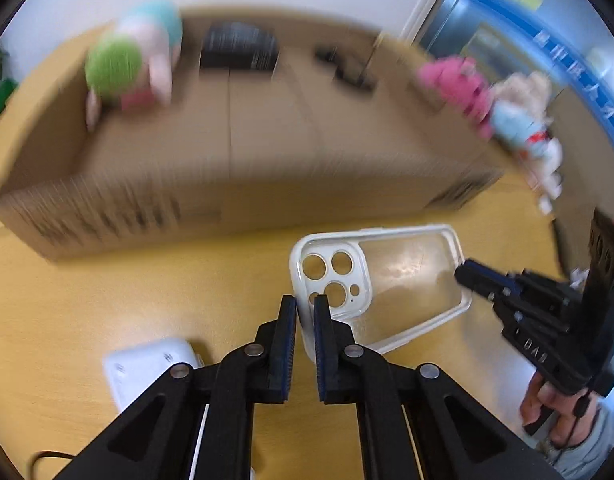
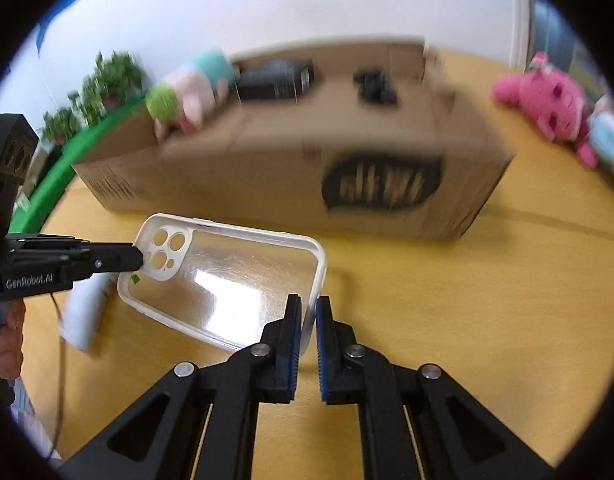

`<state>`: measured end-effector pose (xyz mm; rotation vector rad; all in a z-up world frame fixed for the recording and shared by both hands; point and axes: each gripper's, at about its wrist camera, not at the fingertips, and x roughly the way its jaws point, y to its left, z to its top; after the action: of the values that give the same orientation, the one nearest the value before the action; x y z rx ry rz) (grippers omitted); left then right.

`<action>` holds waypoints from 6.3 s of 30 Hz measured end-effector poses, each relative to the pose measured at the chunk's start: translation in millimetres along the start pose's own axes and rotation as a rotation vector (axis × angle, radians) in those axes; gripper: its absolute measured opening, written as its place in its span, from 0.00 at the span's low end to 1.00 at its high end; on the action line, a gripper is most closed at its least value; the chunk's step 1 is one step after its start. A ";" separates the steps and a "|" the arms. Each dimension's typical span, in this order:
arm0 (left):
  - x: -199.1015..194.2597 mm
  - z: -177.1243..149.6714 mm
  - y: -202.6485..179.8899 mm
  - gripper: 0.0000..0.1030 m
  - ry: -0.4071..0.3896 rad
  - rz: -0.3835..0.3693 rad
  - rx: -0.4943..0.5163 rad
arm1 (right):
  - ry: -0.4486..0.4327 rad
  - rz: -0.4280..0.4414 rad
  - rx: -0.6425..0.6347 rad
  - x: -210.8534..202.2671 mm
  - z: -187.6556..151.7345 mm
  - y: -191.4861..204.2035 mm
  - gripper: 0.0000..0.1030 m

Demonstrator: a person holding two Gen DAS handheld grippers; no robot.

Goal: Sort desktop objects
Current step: 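Carry the phone case with the left gripper and lower it into the box, then open the left gripper to release the phone case and withdraw, then grasp the white power bank with the left gripper, then carry the power bank with the left gripper and lower it into the box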

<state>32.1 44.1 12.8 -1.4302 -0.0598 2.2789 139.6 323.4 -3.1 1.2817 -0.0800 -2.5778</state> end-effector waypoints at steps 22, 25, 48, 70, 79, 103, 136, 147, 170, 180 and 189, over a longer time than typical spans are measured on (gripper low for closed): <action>-174.2 149.3 26.2 0.04 -0.462 0.167 0.093 | -0.405 0.105 -0.263 -80.6 201.7 90.7 0.07; -137.6 156.9 54.2 0.04 -0.370 0.210 0.066 | -0.291 0.164 -0.220 -28.7 206.7 92.9 0.07; 74.5 127.0 129.6 0.05 0.310 0.567 0.147 | 0.349 0.181 -0.128 164.0 159.1 116.9 0.10; -89.9 70.2 67.9 0.83 -0.373 0.467 0.093 | -0.169 -0.105 -0.172 16.0 104.1 92.2 0.82; -138.0 17.5 18.4 0.99 -0.583 0.268 -0.024 | -0.277 -0.200 -0.104 -25.9 69.2 84.4 0.82; -150.8 -15.7 1.8 0.99 -0.575 0.277 -0.020 | -0.317 -0.183 -0.139 -57.2 38.7 111.2 0.82; -8.2 -72.4 85.9 0.45 0.027 -0.046 -0.180 | 0.158 0.386 -0.459 52.8 -37.8 171.7 0.82; 7.4 -60.7 45.0 0.36 0.048 -0.053 -0.201 | 0.140 0.351 -0.470 42.1 -57.0 146.4 0.83; -75.1 55.0 -28.5 0.19 -0.288 -0.102 -0.018 | -0.168 0.246 -0.402 -29.8 51.5 109.2 0.82; -87.2 152.1 -26.5 0.19 -0.356 -0.132 0.010 | -0.156 0.176 -0.458 -29.3 152.0 101.0 0.82; -22.7 215.0 19.2 0.18 -0.228 -0.156 -0.080 | 0.054 0.216 -0.471 47.4 203.3 82.7 0.82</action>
<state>-152.3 60.0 126.3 -1.1527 -0.3252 2.3204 -31.3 218.1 97.6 1.0926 0.3583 -2.1985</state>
